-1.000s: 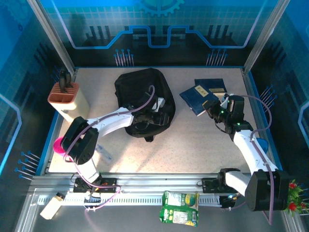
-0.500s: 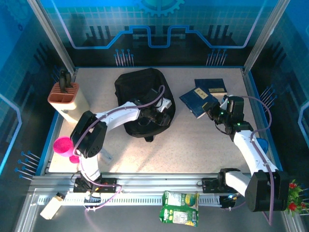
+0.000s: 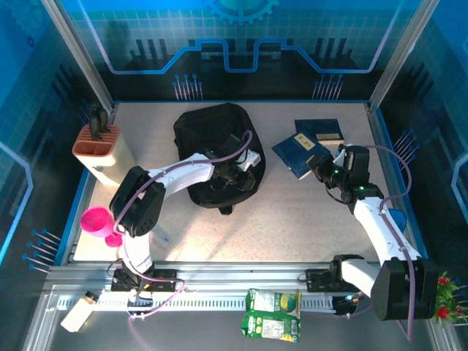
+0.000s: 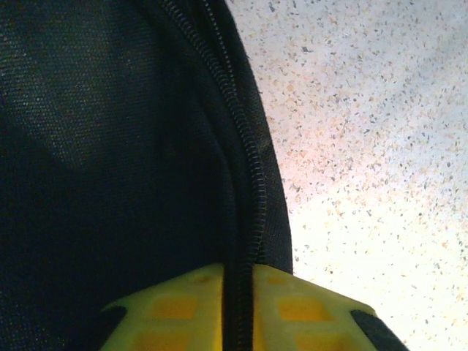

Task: Pack the student bag
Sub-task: Open the student bag at the top-center of the table, then place the book in the student bag.

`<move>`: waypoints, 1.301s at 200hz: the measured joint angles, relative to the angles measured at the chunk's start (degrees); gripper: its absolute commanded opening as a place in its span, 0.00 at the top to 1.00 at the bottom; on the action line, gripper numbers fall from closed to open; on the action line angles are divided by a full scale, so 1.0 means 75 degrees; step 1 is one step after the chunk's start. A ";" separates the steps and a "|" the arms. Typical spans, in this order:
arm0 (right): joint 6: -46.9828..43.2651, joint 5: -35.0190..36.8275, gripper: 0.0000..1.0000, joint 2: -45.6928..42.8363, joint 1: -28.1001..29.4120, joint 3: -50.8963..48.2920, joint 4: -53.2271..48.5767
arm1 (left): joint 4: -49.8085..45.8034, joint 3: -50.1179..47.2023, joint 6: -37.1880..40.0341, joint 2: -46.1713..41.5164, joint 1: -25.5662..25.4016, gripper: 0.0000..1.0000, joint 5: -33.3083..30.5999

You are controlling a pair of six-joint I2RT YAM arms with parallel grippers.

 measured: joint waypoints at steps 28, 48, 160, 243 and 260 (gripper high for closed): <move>-0.0029 0.0000 1.00 0.0000 -0.0032 0.0000 -0.0079 | 0.0163 -0.0114 0.0038 -0.0163 0.0003 0.95 -0.0015; -0.0093 0.0000 1.00 -0.0009 -0.0035 0.0003 -0.0248 | 0.0425 -0.0408 -0.0009 -0.0670 0.0041 0.97 -0.0122; -0.0134 0.0807 1.00 -0.0752 0.1716 0.0012 -0.1064 | 0.2702 -0.1061 -0.0720 -0.2384 0.0207 0.99 -0.1638; 0.0921 0.1862 0.99 0.0510 0.3716 0.0140 -0.0393 | 0.2903 -0.0909 -0.1215 -0.2194 0.0201 1.00 -0.1635; 0.1131 0.1918 0.99 0.1020 0.3987 0.0353 -0.0178 | 0.2920 -0.0909 -0.1247 -0.2194 0.0201 1.00 -0.1632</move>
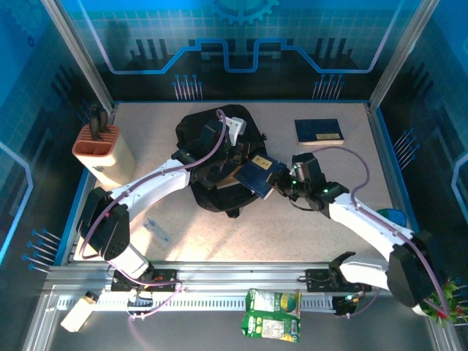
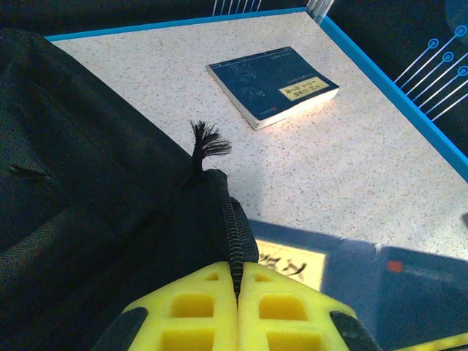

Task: Pack the student bag
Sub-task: Place the book in the student bag, then close the student bag at the top-center of the table.

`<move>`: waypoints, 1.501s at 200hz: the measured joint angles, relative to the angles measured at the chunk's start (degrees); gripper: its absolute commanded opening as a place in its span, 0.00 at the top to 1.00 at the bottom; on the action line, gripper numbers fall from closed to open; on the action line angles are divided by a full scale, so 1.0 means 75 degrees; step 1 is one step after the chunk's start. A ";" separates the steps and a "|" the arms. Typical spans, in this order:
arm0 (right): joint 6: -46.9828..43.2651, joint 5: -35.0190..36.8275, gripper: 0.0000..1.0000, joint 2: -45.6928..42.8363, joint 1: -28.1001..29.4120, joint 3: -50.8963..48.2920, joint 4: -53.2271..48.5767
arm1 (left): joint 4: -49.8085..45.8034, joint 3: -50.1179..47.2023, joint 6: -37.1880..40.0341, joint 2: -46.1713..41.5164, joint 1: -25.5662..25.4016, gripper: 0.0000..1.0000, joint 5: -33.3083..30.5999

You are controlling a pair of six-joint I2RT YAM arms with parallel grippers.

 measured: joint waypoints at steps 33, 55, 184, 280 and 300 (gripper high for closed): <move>0.0644 0.0254 0.99 0.0793 0.0411 0.0356 0.0280 | -0.0038 0.0026 -0.0245 -0.0003 0.0000 1.00 0.0020; 0.1055 0.0644 0.99 0.1125 0.0647 0.0595 0.0326 | -0.0093 0.0099 -0.0460 -0.0006 0.0000 1.00 0.0085; 0.2783 0.1247 0.92 0.3774 0.0883 0.2037 0.1737 | -0.0233 0.0181 -0.1620 -0.0321 0.0664 1.00 0.0697; 0.2868 -0.0399 0.36 0.3541 0.0621 0.1906 0.1716 | -0.0195 0.0143 -0.1976 -0.0321 0.0950 1.00 0.0790; 0.2500 -0.0449 0.27 0.2436 0.0452 0.1495 0.1169 | -0.0131 0.0044 -0.1976 -0.0326 0.0962 1.00 0.0801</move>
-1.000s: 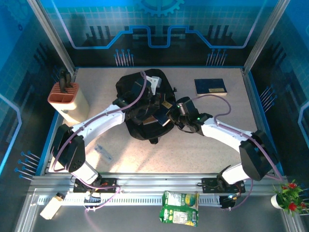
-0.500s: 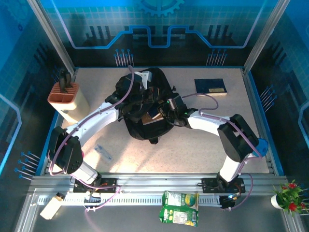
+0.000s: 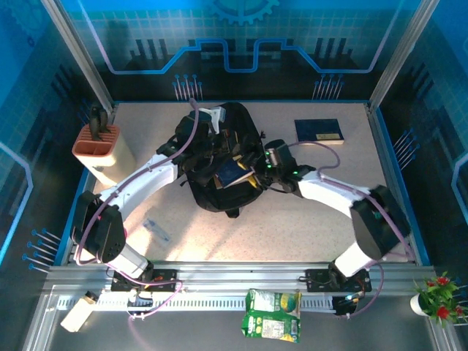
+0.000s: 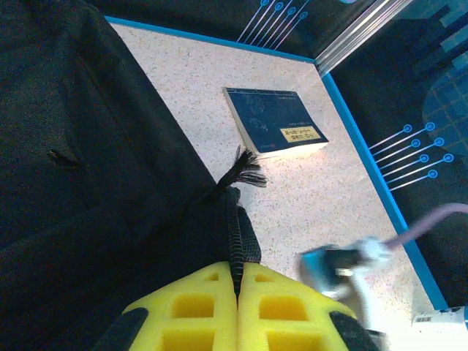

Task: Pack the student bag
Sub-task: Close the student bag at the top-center of the table.

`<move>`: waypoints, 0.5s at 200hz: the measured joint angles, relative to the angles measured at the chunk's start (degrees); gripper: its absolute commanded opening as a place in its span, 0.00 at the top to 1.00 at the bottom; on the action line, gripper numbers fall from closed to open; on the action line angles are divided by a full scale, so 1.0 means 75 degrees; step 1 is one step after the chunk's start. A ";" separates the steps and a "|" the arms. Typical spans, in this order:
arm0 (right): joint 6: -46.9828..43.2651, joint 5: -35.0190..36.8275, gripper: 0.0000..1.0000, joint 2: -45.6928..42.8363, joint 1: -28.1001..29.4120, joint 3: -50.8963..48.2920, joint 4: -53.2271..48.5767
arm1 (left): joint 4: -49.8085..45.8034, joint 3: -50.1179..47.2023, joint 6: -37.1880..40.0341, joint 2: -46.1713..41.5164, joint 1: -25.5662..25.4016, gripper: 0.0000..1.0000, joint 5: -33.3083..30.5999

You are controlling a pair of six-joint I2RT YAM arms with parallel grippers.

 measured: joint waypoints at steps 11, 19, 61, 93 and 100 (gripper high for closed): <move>-0.0300 0.0105 0.23 -0.0606 -0.0099 -0.0157 -0.0321 | 0.0023 -0.0082 0.0000 -0.0006 0.0000 1.00 0.0012; -0.0539 0.0277 0.20 -0.1049 -0.0221 -0.0221 -0.0659 | 0.0050 -0.0163 0.0003 -0.0026 0.0003 1.00 0.0041; -0.2229 0.0965 0.18 -0.1932 -0.1317 -0.0233 -0.1976 | 0.0096 -0.0699 0.0044 -0.0189 0.0044 0.52 0.0551; -0.3617 0.1128 0.17 -0.1443 -0.2366 0.0152 -0.2704 | 0.0026 -0.1157 0.0003 -0.0428 0.0055 0.27 0.0717; -0.3853 0.1131 0.17 -0.1259 -0.2594 0.0309 -0.2766 | -0.0017 -0.1268 0.0006 -0.0507 0.0055 0.23 0.0711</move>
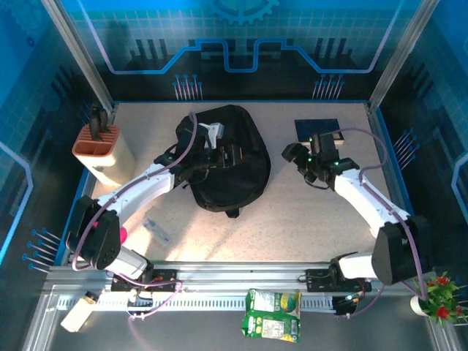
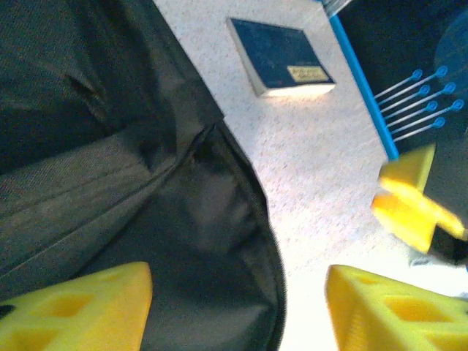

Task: Pack the student bag
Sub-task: Close the student bag at the top-center of the table, then move the book to the middle-right of the table.

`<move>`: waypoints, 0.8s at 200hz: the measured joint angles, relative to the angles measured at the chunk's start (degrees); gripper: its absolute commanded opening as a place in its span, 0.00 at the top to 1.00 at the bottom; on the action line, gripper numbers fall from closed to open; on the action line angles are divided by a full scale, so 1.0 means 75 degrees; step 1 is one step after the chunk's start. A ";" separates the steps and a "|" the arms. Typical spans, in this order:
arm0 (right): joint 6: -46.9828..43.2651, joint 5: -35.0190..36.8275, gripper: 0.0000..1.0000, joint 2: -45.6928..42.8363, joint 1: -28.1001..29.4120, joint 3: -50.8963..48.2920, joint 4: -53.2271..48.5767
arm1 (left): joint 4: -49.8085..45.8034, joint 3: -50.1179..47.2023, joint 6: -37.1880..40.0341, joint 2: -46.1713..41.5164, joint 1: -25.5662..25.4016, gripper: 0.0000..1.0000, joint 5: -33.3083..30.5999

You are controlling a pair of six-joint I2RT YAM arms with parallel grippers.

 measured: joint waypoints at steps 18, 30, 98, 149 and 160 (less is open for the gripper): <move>-0.0522 -0.0055 0.17 0.0589 -0.0548 0.0460 -0.0009 | -0.0114 -0.0242 -0.0087 -0.0242 0.0006 0.12 -0.0093; -0.0813 -0.0102 0.17 0.1151 -0.0819 0.0901 -0.0012 | -0.0166 -0.0417 -0.0111 -0.0455 0.0015 0.07 -0.0245; -0.1408 -0.0621 0.19 0.4878 -0.1227 0.4290 -0.0131 | -0.0425 -0.0632 -0.0213 -0.1093 0.0166 0.01 -0.0860; -0.1314 -0.0606 0.21 0.6586 -0.1276 0.6245 -0.0367 | -0.0746 -0.0638 -0.0216 -0.1247 0.0187 0.01 -0.0839; -0.1282 -0.0597 0.21 0.6875 -0.1306 0.6615 -0.0487 | -0.0752 -0.0641 -0.0216 -0.1250 0.0187 0.01 -0.0819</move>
